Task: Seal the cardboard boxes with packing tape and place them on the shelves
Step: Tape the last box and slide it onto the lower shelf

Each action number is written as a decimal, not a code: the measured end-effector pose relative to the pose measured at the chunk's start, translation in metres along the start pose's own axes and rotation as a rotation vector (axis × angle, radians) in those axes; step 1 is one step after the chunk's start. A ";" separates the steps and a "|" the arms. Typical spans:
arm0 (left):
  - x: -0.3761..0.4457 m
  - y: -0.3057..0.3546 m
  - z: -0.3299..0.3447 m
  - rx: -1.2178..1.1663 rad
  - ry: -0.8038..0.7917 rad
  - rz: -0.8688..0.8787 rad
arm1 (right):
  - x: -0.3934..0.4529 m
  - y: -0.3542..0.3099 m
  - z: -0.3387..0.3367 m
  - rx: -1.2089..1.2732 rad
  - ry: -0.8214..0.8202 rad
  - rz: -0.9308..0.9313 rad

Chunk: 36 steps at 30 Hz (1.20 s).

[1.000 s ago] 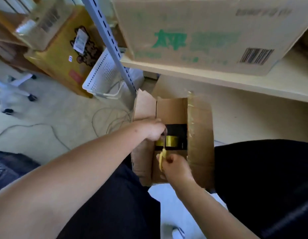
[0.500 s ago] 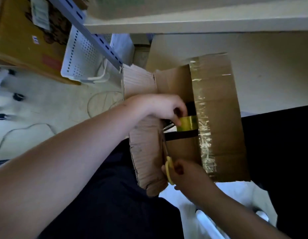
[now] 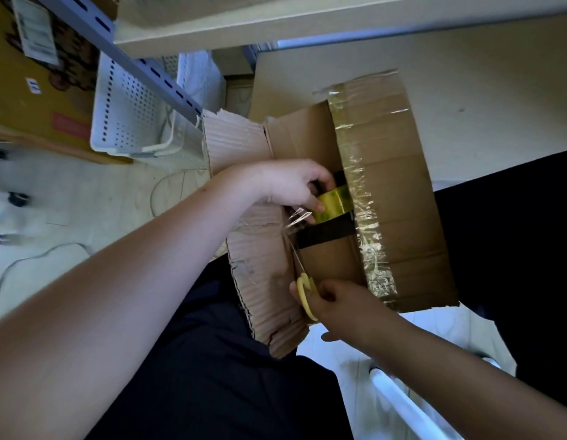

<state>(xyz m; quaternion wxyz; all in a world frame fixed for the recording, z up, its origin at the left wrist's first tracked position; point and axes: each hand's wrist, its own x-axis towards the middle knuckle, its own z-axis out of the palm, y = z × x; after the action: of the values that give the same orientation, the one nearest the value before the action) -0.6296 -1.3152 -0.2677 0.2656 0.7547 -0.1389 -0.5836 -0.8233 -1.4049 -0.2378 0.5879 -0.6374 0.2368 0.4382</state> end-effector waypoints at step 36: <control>-0.085 0.039 -0.020 -0.033 0.203 0.001 | 0.023 -0.030 0.046 -0.316 0.755 -0.549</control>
<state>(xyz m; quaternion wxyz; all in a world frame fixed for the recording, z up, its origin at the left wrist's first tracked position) -0.6307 -1.2977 -0.1735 0.2909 0.8055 -0.1022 -0.5061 -0.8000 -1.3501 -0.2375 0.4511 -0.8718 0.1873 0.0361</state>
